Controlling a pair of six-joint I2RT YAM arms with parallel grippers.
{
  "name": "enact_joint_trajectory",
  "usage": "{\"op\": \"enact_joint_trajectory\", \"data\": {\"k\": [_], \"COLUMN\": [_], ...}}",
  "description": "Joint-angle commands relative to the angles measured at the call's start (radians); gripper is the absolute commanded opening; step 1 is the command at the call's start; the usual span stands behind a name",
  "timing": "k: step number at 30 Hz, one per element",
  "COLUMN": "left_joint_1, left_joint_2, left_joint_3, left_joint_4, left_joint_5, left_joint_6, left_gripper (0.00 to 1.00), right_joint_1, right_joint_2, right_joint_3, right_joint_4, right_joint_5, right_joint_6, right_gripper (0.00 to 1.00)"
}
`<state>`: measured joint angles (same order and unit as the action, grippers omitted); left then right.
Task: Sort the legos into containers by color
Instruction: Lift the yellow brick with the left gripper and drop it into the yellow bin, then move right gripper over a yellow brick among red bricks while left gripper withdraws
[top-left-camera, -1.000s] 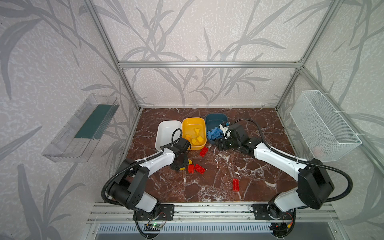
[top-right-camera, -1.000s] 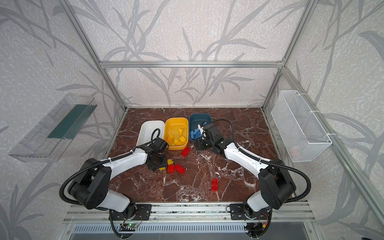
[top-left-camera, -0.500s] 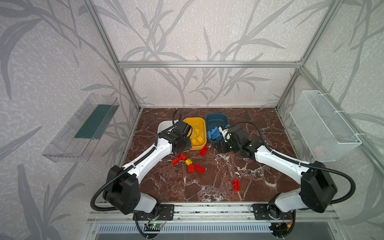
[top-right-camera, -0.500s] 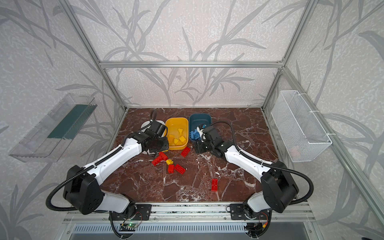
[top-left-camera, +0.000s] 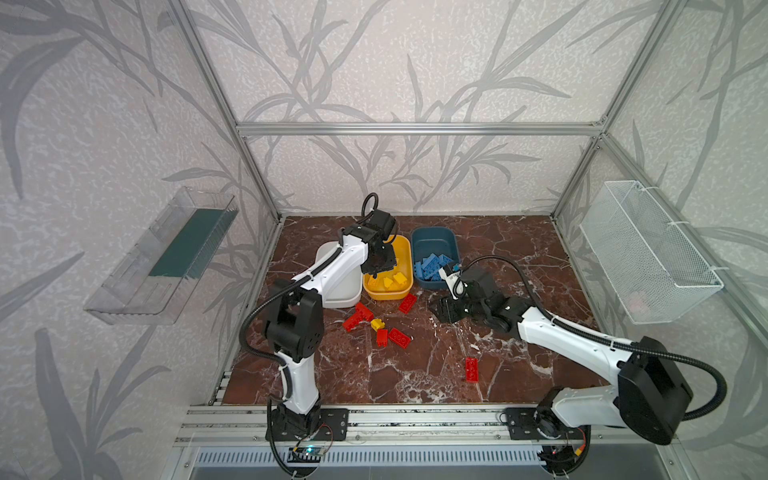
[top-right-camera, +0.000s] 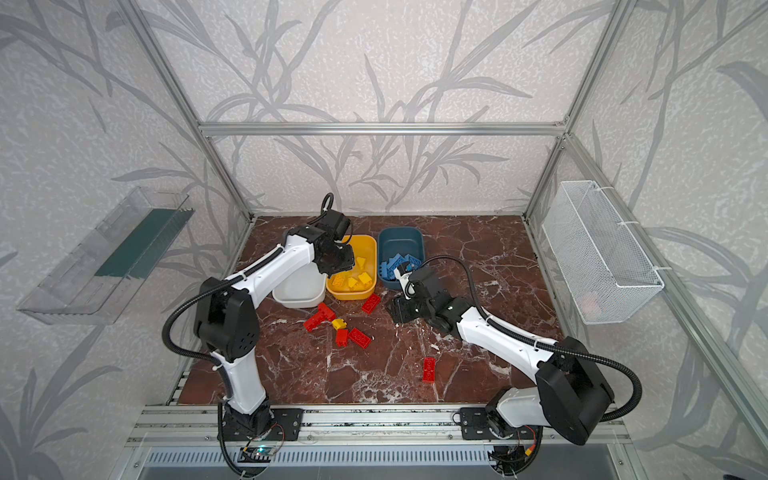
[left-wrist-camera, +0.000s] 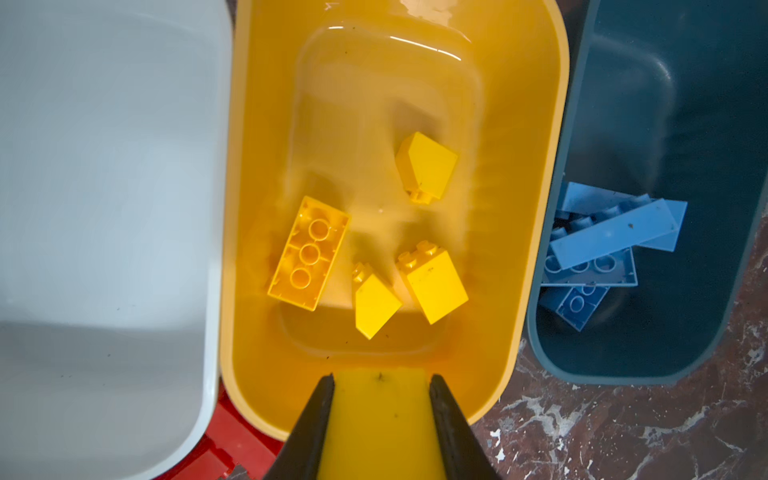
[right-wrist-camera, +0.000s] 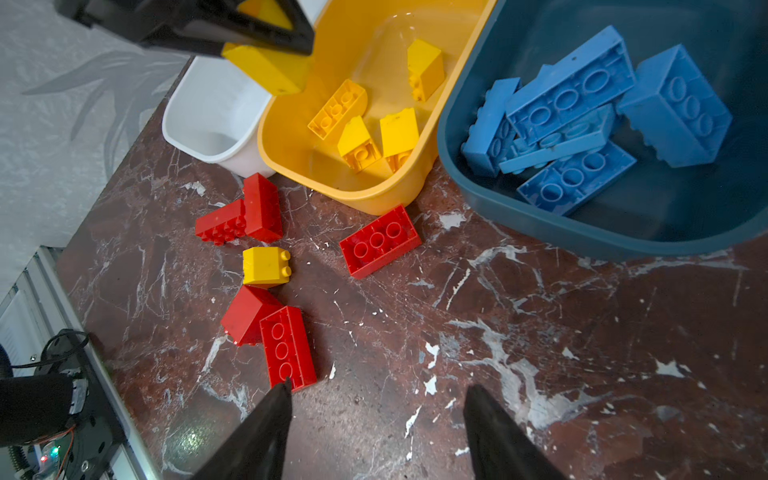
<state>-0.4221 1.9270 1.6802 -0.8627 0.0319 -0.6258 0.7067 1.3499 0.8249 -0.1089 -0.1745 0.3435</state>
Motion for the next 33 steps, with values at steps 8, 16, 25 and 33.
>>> {"op": "enact_joint_trajectory", "data": {"k": [8, 16, 25, 33], "left_joint_1": [0.022, 0.035, 0.048, 0.049], "left_joint_2": [0.177, 0.147, -0.143, -0.498], "left_joint_3": [0.191, 0.185, 0.060, -0.214], "left_joint_4": [-0.104, -0.086, -0.066, 0.007], "left_joint_5": [-0.032, -0.024, -0.080, -0.125], "left_joint_6": [0.029, 0.020, 0.017, 0.021], "left_gripper": [0.28, 0.65, 0.86, 0.87], "right_joint_1": [0.086, 0.192, 0.274, 0.308], "right_joint_2": [0.007, 0.071, 0.199, 0.372], "right_joint_3": [0.013, 0.085, 0.197, 0.350], "right_joint_4": [-0.028, -0.099, -0.138, -0.210], "right_joint_5": [-0.042, 0.035, 0.088, 0.136], "right_joint_6": [-0.076, -0.116, -0.106, -0.089], "right_gripper": [0.75, 0.84, 0.85, 0.84]}}
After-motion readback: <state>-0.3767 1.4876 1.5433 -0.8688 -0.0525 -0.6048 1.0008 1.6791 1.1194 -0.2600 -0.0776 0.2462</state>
